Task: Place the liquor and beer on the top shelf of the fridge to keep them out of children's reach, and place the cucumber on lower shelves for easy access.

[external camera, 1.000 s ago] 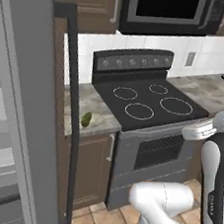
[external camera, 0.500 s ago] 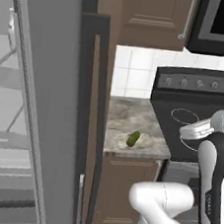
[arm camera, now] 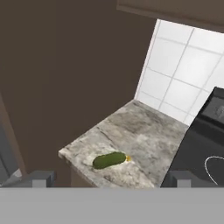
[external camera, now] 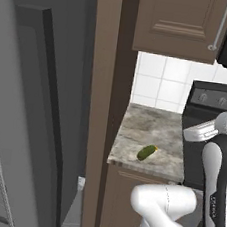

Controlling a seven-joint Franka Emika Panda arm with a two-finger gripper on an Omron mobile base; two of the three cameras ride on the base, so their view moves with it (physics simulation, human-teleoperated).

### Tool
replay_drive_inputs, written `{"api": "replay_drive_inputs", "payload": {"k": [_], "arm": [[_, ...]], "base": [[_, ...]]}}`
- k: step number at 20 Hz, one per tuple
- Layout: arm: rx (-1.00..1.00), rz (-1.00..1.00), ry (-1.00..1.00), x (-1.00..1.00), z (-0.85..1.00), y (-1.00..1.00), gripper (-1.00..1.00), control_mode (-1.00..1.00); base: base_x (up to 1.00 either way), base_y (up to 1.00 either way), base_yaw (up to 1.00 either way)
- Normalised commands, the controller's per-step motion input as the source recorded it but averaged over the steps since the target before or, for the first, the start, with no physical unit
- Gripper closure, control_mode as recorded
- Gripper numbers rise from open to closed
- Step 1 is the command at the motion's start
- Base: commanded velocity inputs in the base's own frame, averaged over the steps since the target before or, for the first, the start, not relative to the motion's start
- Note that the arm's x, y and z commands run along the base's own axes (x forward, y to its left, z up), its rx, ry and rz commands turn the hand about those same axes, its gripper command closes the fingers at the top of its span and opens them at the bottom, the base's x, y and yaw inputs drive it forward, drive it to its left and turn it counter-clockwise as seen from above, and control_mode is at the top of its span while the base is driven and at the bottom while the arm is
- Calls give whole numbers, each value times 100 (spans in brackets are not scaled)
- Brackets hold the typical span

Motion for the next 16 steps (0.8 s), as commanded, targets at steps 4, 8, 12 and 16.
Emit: {"api": "replay_drive_inputs", "payload": {"k": [4,8,12,16], "arm": [[0,0,0,0,0,0,-100,100],[0,4,0,0,-14,-5,-100,-100],[0,0,0,6,-56,-30,-100,-100],[0,-12,14,32,-58,-35,-100,-100]], "base": [[48,-11,41],[15,-8,23],[0,0,0],[0,0,0]]}}
